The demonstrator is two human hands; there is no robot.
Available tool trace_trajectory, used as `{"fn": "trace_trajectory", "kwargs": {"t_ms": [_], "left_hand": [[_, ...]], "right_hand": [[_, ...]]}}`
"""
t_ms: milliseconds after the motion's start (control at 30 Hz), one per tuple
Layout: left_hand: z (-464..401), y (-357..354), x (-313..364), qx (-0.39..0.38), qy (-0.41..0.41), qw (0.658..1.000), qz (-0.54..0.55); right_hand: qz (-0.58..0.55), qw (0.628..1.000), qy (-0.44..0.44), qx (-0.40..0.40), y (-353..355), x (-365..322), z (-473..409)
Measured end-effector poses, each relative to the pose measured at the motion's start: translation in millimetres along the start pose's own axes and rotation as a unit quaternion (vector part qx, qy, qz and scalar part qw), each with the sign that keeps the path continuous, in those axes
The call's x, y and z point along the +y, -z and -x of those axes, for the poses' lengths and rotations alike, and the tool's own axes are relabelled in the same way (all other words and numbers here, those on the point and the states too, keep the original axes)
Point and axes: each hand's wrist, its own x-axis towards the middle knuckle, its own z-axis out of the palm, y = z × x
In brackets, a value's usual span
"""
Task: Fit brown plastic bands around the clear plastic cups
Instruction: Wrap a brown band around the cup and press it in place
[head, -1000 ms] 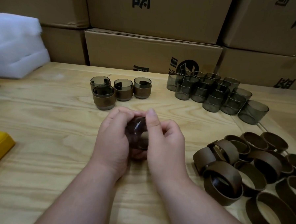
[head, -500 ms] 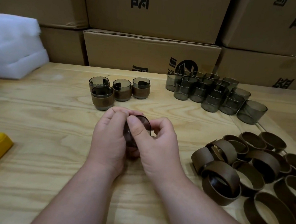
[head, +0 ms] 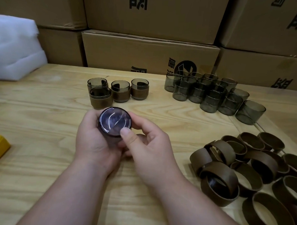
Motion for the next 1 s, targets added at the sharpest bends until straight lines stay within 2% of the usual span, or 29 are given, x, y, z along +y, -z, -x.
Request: {"fn": "trace_trajectory", "kwargs": {"t_ms": [233,433,500,600,700,900,1000], "left_hand": [[1,-2,-5,-0.035,-0.022,0.999,-0.027],[4,-4,-12,-0.071,-0.018,0.996,-0.047],[4,-5,-13,-0.069,-0.021,0.997,-0.040],[7,-6,-12,-0.076,-0.017,0.996,-0.030],[10,-6,-14,-0.105,-0.002,0.994,-0.036],[8,-5,-17,-0.162,0.017,0.984,-0.075],[8,0,-18,-0.150,0.002,0.977,-0.153]], "right_hand": [[-0.078,0.993,-0.027,0.080,4,-6,-4],[-0.082,0.984,-0.016,0.155,7,1,-7],[-0.074,0.986,-0.003,0.146,4,0,-5],[-0.052,0.994,0.028,0.088,-4,1,2],[0.024,0.997,0.031,0.066,-6,2,6],[0.036,0.990,0.045,0.129,-4,0,5],[0.015,0.986,0.035,0.164,-1,1,1]]}}
